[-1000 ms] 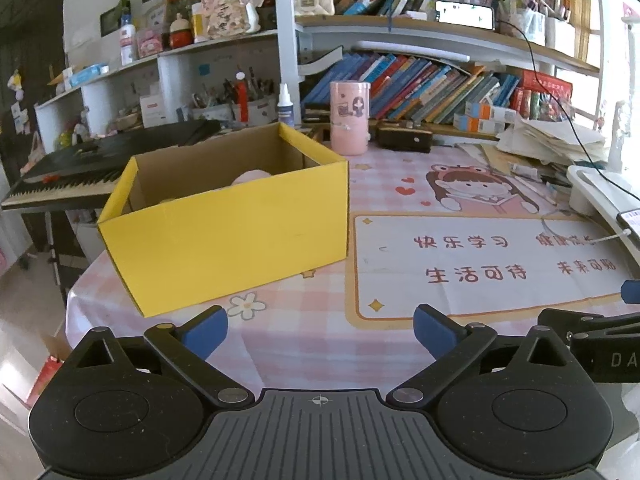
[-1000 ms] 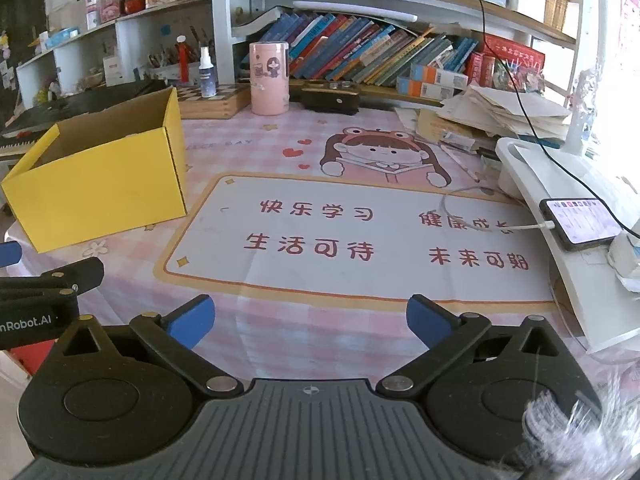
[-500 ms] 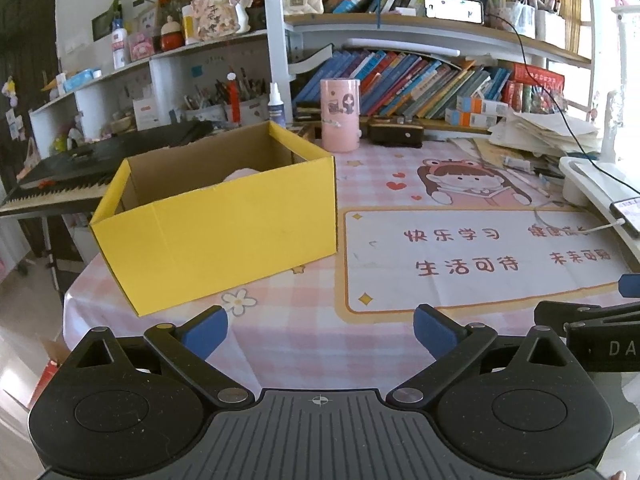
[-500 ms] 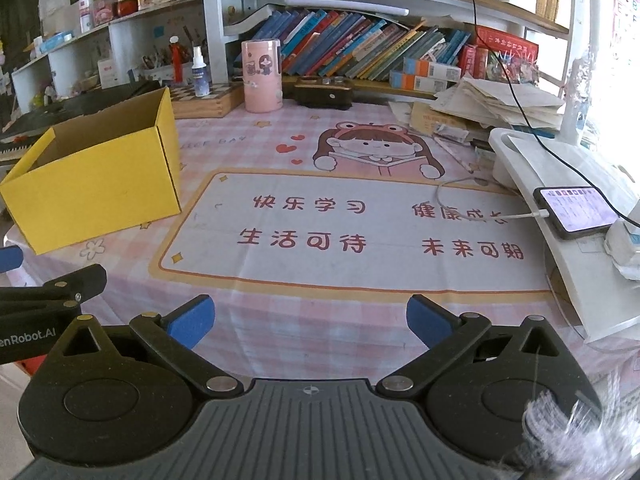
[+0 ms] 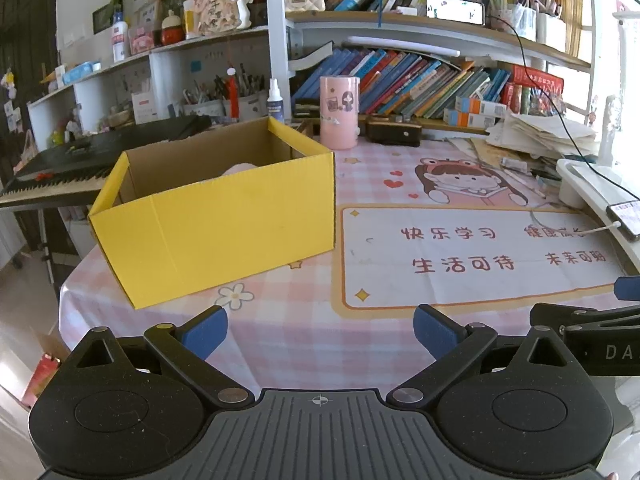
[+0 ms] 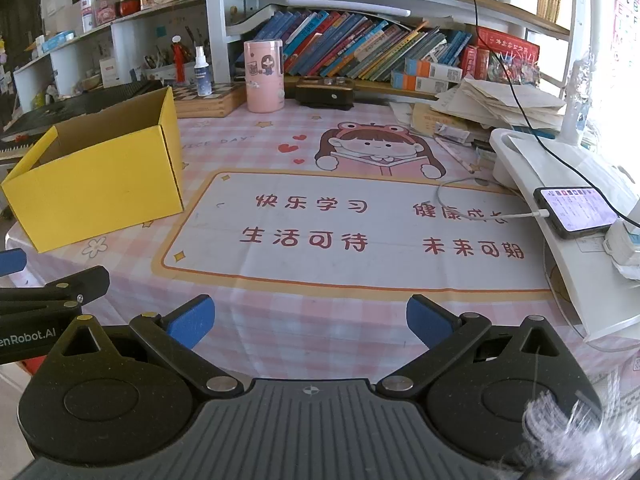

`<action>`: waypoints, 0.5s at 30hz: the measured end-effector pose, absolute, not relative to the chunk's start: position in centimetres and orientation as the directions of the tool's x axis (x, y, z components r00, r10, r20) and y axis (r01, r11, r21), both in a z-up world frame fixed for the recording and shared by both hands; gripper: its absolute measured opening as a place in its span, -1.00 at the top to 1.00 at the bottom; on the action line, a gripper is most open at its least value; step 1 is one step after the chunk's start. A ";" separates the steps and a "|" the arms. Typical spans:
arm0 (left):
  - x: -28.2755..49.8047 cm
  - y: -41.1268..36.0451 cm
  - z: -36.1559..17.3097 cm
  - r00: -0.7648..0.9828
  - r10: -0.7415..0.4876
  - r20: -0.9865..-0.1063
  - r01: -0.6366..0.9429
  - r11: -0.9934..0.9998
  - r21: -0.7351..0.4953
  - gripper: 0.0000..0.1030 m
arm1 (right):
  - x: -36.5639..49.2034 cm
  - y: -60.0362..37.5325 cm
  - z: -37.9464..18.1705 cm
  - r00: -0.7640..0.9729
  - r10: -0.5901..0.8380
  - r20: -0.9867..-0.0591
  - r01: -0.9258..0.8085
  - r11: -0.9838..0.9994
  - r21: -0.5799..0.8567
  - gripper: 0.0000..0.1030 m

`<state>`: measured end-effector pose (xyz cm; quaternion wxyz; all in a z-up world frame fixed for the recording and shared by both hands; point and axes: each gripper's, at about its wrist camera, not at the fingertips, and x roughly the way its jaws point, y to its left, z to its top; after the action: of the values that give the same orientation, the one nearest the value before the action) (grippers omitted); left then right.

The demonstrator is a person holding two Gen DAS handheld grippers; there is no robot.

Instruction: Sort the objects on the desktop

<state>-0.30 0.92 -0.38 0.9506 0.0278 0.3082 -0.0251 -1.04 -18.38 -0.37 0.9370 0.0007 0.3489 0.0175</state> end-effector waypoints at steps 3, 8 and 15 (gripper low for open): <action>-0.3 0.9 -0.4 0.809 -0.031 -0.588 0.065 0.997 0.037 -0.95 | -1.1 -18.2 -0.3 0.757 0.035 -0.653 -0.036 0.999 0.012 -1.00; -0.2 1.0 -0.4 0.807 -0.031 -0.590 0.062 0.998 0.033 -0.96 | -1.0 -18.0 -0.3 0.755 0.035 -0.655 -0.038 0.999 0.010 -1.00; 0.0 1.3 -0.5 0.802 -0.033 -0.596 0.055 0.998 0.018 -1.00 | -0.9 -17.8 -0.4 0.751 0.034 -0.659 -0.038 0.999 0.008 -1.00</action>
<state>-0.04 1.31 -0.52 0.9491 0.0173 0.3138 -0.0231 -0.92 -17.81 -0.40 0.9358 -0.0031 0.3520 0.0193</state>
